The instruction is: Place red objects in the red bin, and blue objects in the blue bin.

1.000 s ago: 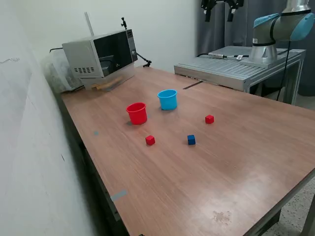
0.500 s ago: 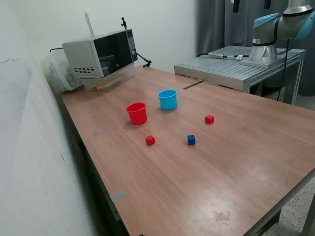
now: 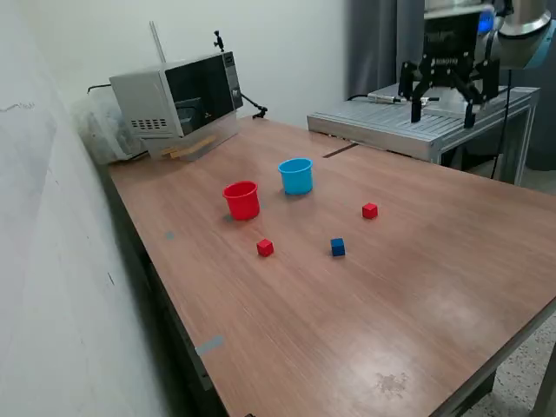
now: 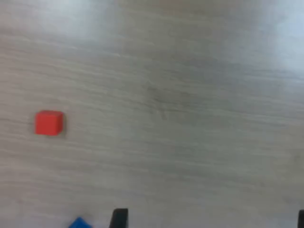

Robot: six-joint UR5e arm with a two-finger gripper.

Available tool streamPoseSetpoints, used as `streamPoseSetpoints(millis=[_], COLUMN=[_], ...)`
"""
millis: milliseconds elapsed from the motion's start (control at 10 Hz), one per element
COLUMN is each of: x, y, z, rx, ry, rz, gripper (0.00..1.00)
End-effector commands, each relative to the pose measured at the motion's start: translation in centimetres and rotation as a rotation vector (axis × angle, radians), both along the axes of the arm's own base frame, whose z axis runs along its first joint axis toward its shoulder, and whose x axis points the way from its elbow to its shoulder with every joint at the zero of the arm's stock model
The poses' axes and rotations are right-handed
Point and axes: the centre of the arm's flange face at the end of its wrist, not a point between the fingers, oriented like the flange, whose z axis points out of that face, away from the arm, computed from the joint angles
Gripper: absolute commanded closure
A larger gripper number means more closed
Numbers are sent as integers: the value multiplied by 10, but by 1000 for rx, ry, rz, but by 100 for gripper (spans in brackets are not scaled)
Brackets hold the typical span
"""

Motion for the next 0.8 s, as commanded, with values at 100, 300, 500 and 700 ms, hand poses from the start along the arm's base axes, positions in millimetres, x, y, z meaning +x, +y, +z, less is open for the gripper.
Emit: streamPoseSetpoints(millis=[100, 300, 500, 700], x=[-52, -86, -121, -140], y=[-6, 6, 24, 31], z=[-126, -141, -161, -168], rx=[22, 19, 10, 4], ry=[-47, -35, -20, 17], rz=[78, 15, -39, -51], gripper=[0, 0, 0, 0])
